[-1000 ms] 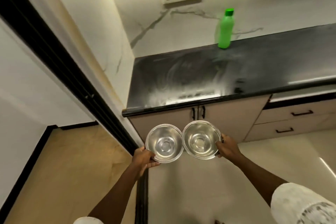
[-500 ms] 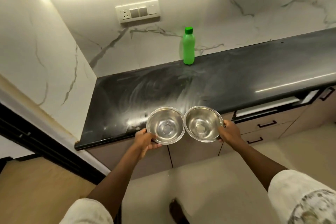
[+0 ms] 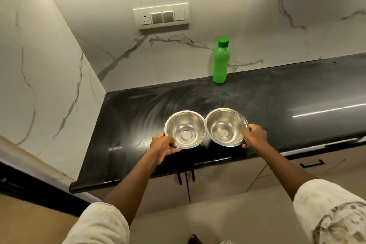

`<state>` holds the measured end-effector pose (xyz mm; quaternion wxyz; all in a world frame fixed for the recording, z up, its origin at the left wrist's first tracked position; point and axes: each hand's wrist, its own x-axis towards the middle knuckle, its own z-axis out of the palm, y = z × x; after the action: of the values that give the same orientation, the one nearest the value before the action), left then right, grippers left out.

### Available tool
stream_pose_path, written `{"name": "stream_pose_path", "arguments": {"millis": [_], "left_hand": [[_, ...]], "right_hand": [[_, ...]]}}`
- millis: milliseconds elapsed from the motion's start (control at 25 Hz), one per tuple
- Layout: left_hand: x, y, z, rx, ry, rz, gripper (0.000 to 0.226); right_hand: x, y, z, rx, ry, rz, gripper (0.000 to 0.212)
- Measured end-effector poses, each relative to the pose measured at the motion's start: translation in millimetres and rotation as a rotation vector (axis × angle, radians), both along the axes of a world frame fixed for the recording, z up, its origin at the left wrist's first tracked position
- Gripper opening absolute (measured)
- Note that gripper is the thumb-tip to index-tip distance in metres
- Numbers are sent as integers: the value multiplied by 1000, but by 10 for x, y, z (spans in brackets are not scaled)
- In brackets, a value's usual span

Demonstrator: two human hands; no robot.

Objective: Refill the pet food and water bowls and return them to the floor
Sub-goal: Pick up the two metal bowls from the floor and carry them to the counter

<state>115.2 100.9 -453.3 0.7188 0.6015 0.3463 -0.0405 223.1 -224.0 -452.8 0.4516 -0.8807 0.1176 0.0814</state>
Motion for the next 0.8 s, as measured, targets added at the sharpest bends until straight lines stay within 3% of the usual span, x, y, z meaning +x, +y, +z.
{"name": "stream_pose_path", "arguments": {"millis": [520, 800], "left_hand": [[437, 44, -186, -66, 65, 134, 24], [467, -16, -195, -19, 75, 218, 13]], "right_hand": [[758, 220, -222, 13, 52, 63, 11], [849, 169, -282, 114, 87, 41, 9]]}}
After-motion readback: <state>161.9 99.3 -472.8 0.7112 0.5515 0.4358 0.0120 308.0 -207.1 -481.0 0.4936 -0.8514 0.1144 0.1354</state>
